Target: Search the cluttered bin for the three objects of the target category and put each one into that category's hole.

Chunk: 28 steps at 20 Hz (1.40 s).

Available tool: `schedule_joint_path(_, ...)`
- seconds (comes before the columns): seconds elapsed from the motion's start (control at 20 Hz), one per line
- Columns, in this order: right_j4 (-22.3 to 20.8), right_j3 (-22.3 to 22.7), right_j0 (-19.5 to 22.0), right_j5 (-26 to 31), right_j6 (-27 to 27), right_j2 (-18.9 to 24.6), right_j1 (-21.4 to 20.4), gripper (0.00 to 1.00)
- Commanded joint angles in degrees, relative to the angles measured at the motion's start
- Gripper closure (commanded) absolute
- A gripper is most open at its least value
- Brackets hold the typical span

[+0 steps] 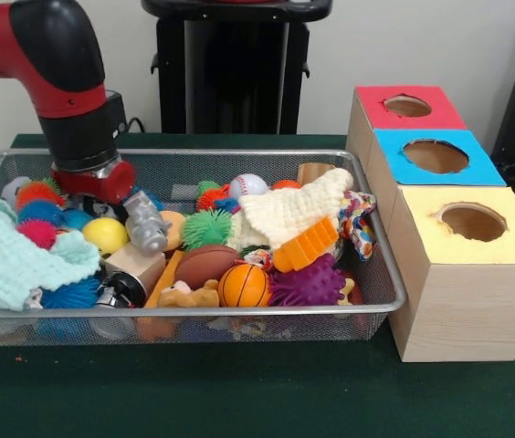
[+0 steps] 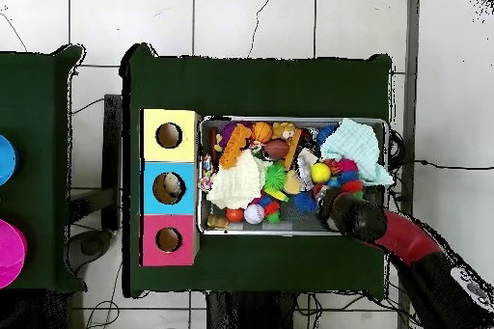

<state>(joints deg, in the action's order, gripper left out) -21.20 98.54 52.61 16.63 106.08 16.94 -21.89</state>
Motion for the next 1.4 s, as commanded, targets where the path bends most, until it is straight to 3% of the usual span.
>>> schedule_joint_path(0.05,12.15,-0.31,-13.89,8.53,16.12,1.91,7.16,0.0)
schedule_joint_path(0.15,13.24,-1.09,-18.91,9.73,17.88,-3.59,4.96,0.0)
schedule_joint_path(0.25,12.49,-3.35,-26.26,9.74,19.52,-12.18,2.84,0.0)
schedule_joint_path(0.35,9.25,-6.68,-32.6,6.28,18.19,-19.82,2.19,0.0)
schedule_joint_path(0.55,12.53,-4.68,-36.47,9.41,19.12,-23.55,0.42,0.0)
schedule_joint_path(0.65,13.34,-4.22,-40.23,11.25,20.99,-27.66,-1.03,0.0)
schedule_joint_path(0.8,12.42,-4.61,-45.56,7.47,21.35,-33.67,-1.45,0.0)
schedule_joint_path(1.05,12.57,-3.92,-47.47,2.2,18.71,-35.15,-1.63,0.0)
schedule_joint_path(1.3,14.75,1.94,-43.89,-1.49,16.24,-27.49,-4.44,0.0)
schedule_joint_path(1.4,15.09,2.24,-43.59,-2.9,16.16,-26.66,-4.46,0.0)
